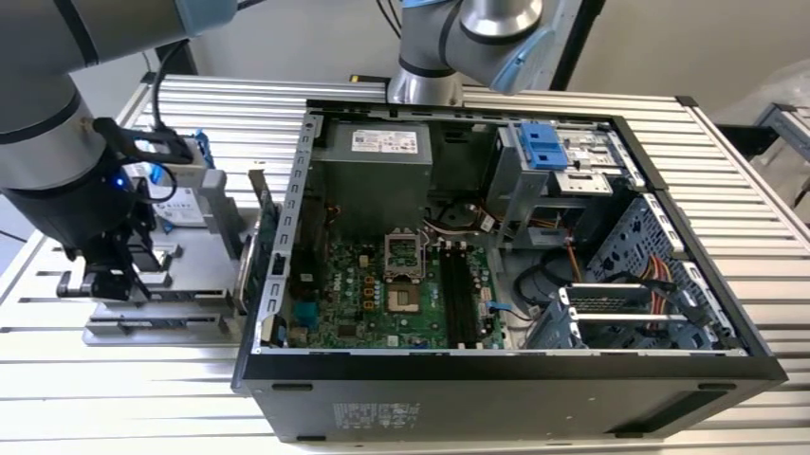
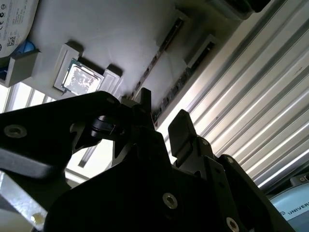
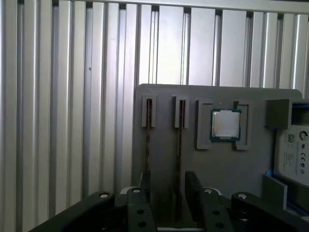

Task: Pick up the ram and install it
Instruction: 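Pick up the ram and move it above insertion slot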

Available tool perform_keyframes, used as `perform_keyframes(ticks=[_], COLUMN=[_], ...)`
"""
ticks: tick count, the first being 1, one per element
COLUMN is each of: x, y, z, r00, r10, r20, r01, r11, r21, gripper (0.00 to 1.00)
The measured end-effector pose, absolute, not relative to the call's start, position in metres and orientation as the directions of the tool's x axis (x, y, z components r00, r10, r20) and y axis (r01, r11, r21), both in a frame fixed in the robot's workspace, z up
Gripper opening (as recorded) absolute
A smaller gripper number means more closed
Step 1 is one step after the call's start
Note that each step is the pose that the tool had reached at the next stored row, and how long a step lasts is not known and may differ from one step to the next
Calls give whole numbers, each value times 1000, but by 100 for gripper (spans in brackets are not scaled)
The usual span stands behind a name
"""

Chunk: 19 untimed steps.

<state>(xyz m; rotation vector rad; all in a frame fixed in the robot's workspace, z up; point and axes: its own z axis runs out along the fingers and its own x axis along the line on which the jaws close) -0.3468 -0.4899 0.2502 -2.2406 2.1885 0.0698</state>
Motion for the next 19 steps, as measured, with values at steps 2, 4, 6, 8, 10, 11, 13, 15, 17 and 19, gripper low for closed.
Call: perform_keyframes(ticks=[2,4,6,8,10,11,13,15,17,19], x=[-347,-347,-347,-346,-346,-346,-346,-345,-345,-345], y=[-490,-490,-492,-493,-495,-496,-498,-500,-502,-503], z=[248,246,244,243,241,240,238,237,235,233], r00=[23,23,23,23,23,23,23,23,23,23], r10=[-999,-999,-999,-999,-999,-999,-999,-999,-999,-999], r20=[-38,-37,-37,-37,-37,-37,-37,-37,-37,-37], r01=[-999,-999,-999,-999,-999,-999,-999,-999,-999,-999], r11=[-24,-24,-24,-24,-24,-24,-24,-24,-24,-24], r21=[25,25,25,25,26,26,26,27,27,28], gripper=[100,100,100,100,100,100,100,100,100,100])
